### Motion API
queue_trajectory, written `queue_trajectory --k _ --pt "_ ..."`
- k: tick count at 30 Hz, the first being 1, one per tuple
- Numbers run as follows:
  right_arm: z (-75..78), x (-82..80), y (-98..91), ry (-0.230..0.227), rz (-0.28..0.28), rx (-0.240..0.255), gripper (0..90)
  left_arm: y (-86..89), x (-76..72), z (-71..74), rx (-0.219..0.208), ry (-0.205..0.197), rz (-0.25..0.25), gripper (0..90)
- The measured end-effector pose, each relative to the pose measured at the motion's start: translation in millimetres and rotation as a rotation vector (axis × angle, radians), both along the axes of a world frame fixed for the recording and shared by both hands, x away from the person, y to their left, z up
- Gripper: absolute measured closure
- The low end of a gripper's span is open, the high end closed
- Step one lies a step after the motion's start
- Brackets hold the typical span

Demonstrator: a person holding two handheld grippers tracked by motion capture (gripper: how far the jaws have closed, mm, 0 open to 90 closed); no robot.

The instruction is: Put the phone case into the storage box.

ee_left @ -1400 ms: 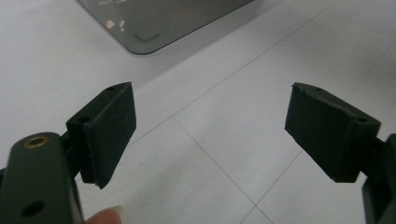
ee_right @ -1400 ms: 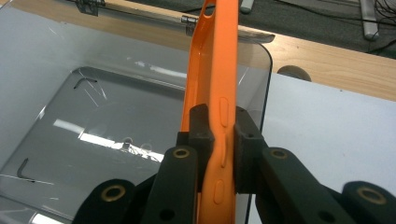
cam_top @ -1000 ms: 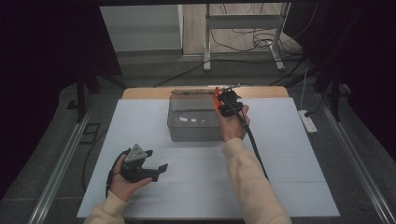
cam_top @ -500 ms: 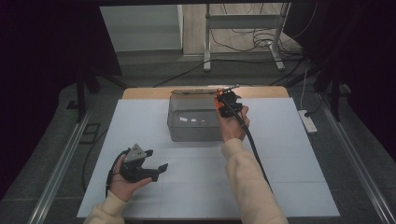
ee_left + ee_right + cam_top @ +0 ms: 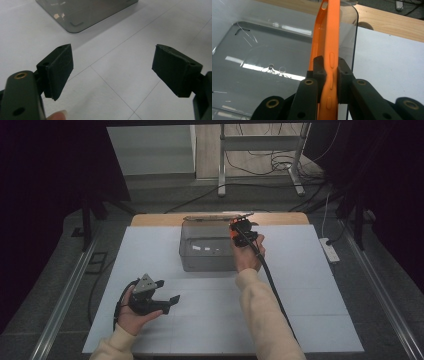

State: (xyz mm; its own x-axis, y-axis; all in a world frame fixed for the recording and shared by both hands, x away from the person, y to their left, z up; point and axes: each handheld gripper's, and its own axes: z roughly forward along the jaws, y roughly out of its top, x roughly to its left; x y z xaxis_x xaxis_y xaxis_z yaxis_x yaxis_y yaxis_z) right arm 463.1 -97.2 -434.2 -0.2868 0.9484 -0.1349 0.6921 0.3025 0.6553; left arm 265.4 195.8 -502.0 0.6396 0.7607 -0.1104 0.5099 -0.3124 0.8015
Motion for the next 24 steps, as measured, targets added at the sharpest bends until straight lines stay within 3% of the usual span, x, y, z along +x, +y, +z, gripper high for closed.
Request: queue_trajectory --k 24 --pt "-9.6 2.9 3.9 0.036 0.001 -0.015 80.2 0.9 0.2 0.2 -0.007 0.001 0.003 17.5"
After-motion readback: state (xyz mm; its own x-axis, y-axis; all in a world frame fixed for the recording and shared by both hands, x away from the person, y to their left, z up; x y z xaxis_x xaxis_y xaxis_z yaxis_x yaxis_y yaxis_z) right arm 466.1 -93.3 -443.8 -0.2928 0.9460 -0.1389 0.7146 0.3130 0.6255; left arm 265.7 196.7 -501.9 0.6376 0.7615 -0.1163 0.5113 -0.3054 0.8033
